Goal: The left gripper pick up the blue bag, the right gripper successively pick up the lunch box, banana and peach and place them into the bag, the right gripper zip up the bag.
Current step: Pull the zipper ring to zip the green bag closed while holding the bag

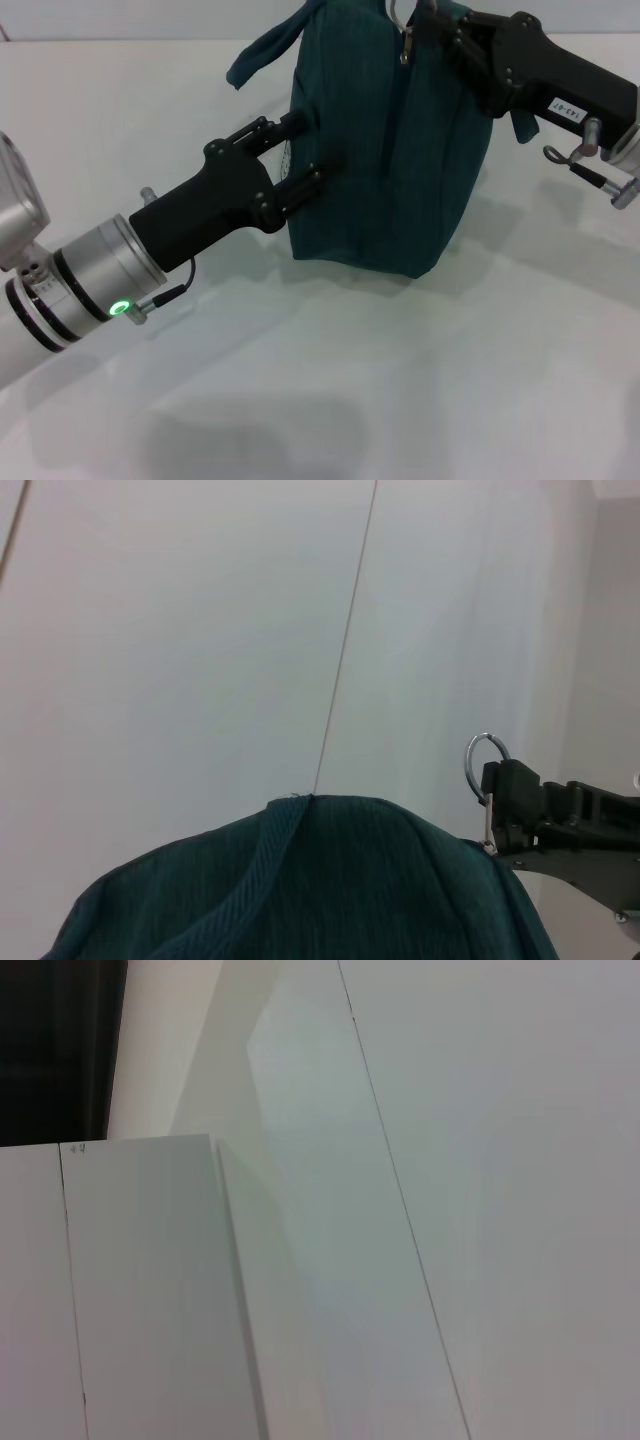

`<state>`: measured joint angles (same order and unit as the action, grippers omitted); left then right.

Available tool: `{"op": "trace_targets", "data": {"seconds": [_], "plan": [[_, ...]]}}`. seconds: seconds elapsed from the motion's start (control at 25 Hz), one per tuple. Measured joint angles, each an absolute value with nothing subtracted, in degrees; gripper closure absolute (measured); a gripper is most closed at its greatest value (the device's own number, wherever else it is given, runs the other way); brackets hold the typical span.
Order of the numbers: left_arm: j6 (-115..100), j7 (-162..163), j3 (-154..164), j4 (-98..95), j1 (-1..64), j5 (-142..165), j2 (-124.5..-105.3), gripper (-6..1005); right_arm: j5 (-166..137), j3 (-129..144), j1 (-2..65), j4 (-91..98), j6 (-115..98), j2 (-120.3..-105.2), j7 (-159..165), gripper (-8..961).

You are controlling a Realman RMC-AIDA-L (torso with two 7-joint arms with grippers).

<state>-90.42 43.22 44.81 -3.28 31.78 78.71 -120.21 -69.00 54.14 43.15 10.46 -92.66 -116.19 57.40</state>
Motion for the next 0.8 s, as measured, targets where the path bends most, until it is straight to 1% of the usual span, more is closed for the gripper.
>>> {"op": "trace_targets", "data": {"seconds": [0.2, 0.4, 0.64, 0.8], "plan": [[-90.4, 43.9, 44.9, -3.4, 32.2, 79.0, -120.13, 336, -69.0, 54.1, 43.1, 10.5, -92.6, -116.19, 57.4, 927], [-90.4, 43.9, 44.9, -3.2, 32.6, 79.1, -120.14, 552, -69.0, 54.1, 43.0, 10.5, -92.6, -116.19, 57.4, 925], [-90.3, 43.9, 45.8, -3.3, 32.9, 79.2, -120.15, 757, -69.0, 54.1, 42.9, 10.4, -92.6, -116.19, 57.4, 924], [-90.3, 43.9, 47.7, -3.7, 33.1, 79.2, -120.15, 872, -69.0, 54.1, 42.9, 10.2, -92.6, -116.19, 57.4, 923]]}}
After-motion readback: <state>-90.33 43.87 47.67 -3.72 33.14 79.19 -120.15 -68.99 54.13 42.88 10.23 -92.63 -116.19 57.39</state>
